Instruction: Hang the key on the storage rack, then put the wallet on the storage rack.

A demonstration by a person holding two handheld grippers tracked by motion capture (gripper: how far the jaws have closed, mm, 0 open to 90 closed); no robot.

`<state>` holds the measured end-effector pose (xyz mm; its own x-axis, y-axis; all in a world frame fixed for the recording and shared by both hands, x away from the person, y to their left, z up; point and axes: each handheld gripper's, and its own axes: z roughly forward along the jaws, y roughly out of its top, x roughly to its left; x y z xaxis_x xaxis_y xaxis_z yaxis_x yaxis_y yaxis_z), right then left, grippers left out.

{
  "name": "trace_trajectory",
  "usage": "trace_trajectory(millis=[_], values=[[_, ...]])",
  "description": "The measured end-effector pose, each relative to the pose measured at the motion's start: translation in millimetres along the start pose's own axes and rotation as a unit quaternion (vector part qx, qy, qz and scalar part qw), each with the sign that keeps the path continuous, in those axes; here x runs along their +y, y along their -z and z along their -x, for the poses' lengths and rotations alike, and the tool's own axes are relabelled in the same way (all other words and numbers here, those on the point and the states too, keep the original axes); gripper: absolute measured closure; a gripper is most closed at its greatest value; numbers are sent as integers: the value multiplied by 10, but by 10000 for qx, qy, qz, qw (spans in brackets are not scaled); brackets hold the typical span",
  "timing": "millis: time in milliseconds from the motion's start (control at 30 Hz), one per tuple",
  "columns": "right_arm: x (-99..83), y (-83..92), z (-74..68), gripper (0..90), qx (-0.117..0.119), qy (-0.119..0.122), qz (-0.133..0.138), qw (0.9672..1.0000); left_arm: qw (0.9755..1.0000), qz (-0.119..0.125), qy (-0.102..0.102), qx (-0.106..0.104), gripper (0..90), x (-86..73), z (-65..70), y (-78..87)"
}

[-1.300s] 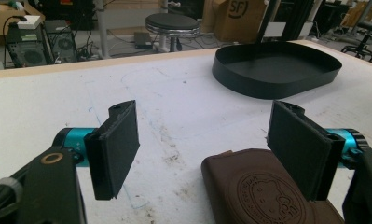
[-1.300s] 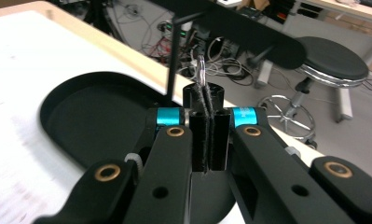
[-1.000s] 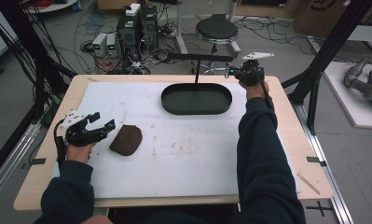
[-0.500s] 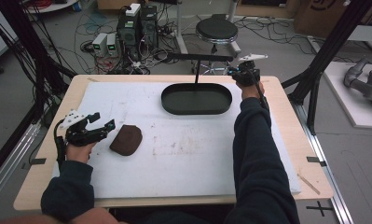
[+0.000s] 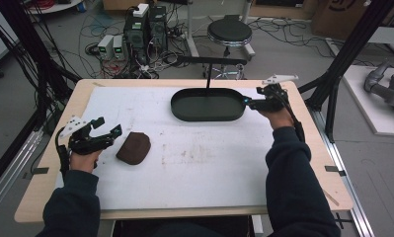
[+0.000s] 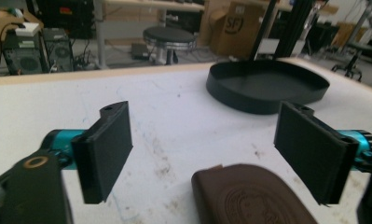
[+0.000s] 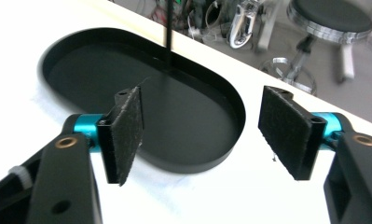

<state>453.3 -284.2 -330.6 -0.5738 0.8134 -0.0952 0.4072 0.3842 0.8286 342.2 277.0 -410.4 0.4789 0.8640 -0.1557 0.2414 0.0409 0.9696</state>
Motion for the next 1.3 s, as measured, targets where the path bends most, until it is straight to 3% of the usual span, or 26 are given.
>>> trace_trajectory(millis=[33, 100, 167, 200, 267, 333, 400, 767, 1000, 1200, 1267, 1300], values=[[-107, 152, -72, 283, 29, 24, -60, 10000, 10000, 6, -12, -6, 180, 2, 5, 3], [-251, 279, -132, 284, 73, -53, 144, 9999, 10000, -13, -8, -46, 180, 1, 11, -3], [-328, 328, -157, 284, 65, -56, 159, 9998, 9999, -33, -3, -108, 179, -1, 16, -10], [-487, 402, -213, 284, 69, -88, 208, 9997, 9999, -42, -18, -114, 180, -3, 19, -15], [-542, 420, -228, 282, 55, -81, 216, 9997, 9999, -75, -29, -135, 180, -6, 20, -22], [-720, 472, -273, 216, -63, -90, 284, 9995, 9999, -61, -12, -148, 180, -4, 31, -23], [-788, 494, -295, 213, -165, -83, 353, 9992, 9998, -48, -13, -174, 179, 0, 40, -19], [-909, 487, -292, 213, -227, -255, 458, 9984, 9994, -85, -4, -336, 180, 26, 81, -50], [-936, 506, -309, 213, -286, -254, 457, 9982, 9985, -280, -4, -472, 180, 11, 104, -73], [-935, 473, -295, 213, -294, -237, 420, 9984, 9951, -733, 3, -662, 180, -57, 125, -118], [-931, 452, -308, 213, -292, -206, 380, 9986, 9925, -956, 51, -763, 180, -86, 137, -150], [-931, 452, -308, 213, -292, -206, 380, 9986, 9925, -956, 51, -763, 180, -86, 137, -150]])
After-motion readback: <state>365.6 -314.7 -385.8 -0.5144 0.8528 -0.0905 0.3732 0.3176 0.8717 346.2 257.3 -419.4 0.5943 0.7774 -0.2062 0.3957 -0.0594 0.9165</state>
